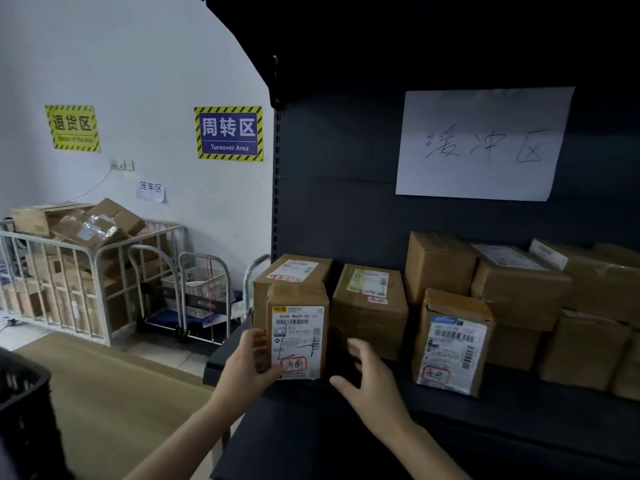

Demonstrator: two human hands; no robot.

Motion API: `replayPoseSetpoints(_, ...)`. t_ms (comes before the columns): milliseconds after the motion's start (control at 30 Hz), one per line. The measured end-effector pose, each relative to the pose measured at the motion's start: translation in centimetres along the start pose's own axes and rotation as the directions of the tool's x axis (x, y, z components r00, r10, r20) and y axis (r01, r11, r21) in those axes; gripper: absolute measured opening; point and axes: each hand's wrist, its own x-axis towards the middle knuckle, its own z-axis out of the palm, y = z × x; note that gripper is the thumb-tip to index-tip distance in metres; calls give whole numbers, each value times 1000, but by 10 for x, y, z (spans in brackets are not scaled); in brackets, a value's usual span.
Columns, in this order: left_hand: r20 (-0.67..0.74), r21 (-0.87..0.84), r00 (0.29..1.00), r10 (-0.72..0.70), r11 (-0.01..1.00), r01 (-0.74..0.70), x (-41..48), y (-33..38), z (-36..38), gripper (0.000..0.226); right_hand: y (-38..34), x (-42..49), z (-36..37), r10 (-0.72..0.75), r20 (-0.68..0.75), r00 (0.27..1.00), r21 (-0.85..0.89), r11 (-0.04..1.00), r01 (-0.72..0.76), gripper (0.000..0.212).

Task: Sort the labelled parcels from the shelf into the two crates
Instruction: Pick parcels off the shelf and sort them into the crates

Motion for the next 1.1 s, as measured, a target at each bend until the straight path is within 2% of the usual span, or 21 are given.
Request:
replayPoseSetpoints(100, 31, -13, 998, -59, 998, 60, 5, 2, 1, 63, 17, -21, -35, 19, -93, 995, -4, 1000, -19, 56)
replayPoseSetpoints(200, 70, -43, 992, -108, 993, 111, 9, 2, 4, 74, 42, -42, -71, 51, -262, 964, 5, 999, -51, 37)
replayPoseSetpoints(300, 102, -65, 985, -136, 988, 143, 15, 2, 9, 78, 69, -51, -101, 149, -481, 864, 30, 988, -154, 27)
replayPoseSetpoints(367, 107, -63, 984, -141, 987, 148, 17, 3, 12, 74, 85, -47, -117, 236, -537, 810, 49, 967, -249, 38)
replayPoseSetpoints(433, 104, -59, 984, -143, 987, 149, 19, 4, 15, 71, 97, -35, -125, 299, -470, 830, 84, 952, -295, 62)
replayPoseSetpoints(500, 100, -54, 986, -135, 989, 141, 19, 5, 17, 69, 99, -23, -129, 325, -325, 888, 152, 945, -289, 80)
replayPoseSetpoints(567, 101, -57, 986, -129, 989, 135, 18, 6, 18, 68, 95, -13, -129, 326, -172, 930, 274, 922, -272, 84)
replayPoseSetpoints(633, 102, -65, 987, -128, 989, 135, 16, 6, 19, 70, 92, -8, -128, 327, -83, 941, 374, 886, -274, 85)
replayPoseSetpoints(733, 102, -90, 988, -115, 988, 124, 11, 7, 21, 73, 98, -8, -123, 338, -62, 939, 383, 877, -290, 92)
replayPoseSetpoints(900, 91, -57, 992, -85, 994, 90, 3, 6, 26, 80, 101, -14, -117, 318, -83, 945, 315, 908, -277, 82)
replayPoseSetpoints(1100, 105, -69, 989, -100, 992, 108, 4, 13, 27, 81, 88, -12, -107, 282, -103, 954, 385, 895, -223, 91)
